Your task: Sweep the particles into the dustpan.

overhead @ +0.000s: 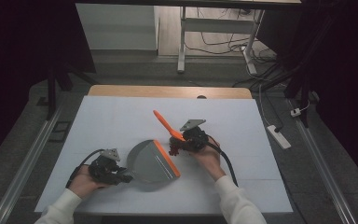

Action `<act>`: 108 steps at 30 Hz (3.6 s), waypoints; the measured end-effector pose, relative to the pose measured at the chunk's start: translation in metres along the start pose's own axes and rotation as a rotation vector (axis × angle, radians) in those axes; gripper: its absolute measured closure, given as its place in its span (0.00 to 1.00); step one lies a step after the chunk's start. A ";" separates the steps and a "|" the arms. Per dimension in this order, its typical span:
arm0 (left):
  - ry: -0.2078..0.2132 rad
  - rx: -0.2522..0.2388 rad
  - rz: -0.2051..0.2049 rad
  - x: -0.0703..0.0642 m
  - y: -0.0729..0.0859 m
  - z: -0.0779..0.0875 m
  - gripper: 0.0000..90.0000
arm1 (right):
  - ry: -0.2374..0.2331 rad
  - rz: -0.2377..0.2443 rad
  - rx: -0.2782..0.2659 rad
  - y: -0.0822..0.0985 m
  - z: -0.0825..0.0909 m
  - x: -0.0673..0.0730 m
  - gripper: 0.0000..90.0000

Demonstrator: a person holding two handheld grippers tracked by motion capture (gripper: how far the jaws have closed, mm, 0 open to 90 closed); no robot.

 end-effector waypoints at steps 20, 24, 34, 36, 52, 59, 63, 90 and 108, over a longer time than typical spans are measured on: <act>-0.001 0.002 -0.001 0.000 0.000 -0.001 0.68 | -0.075 -0.022 -0.010 -0.005 0.002 0.028 0.77; -0.001 0.002 -0.001 0.000 0.000 -0.001 0.68 | -0.088 -0.023 -0.014 -0.006 0.002 0.032 0.77; -0.004 0.004 0.001 0.000 0.000 -0.001 0.68 | -0.115 -0.010 -0.036 -0.012 0.004 0.047 0.77; -0.005 0.003 0.001 0.000 0.000 -0.001 0.68 | -0.143 -0.029 -0.040 -0.014 0.005 0.051 0.77; -0.007 0.001 -0.001 0.000 0.000 -0.001 0.68 | -0.166 -0.017 -0.152 -0.035 0.028 0.054 0.77; -0.007 0.004 0.000 0.000 0.001 -0.002 0.68 | -0.084 -0.076 -0.148 -0.028 0.030 0.022 0.77; -0.005 0.003 0.002 0.000 0.001 -0.002 0.68 | -0.057 -0.078 -0.120 -0.021 0.024 0.016 0.77; -0.001 -0.001 0.012 0.000 0.001 -0.002 0.68 | 0.051 -0.058 -0.045 -0.022 -0.032 -0.029 0.78; -0.005 0.000 0.012 0.000 0.002 -0.003 0.68 | -0.094 0.022 -0.028 -0.024 -0.023 0.015 0.77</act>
Point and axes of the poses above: each handheld gripper's, and its own axes: z roughly backward along the jaws, y roughly out of its underside, x roughly to its left, the point moved 8 cm from there along -z, roughly forward along the jaws, and after that the axes turned 9 degrees about y, right-handed, at the moved point
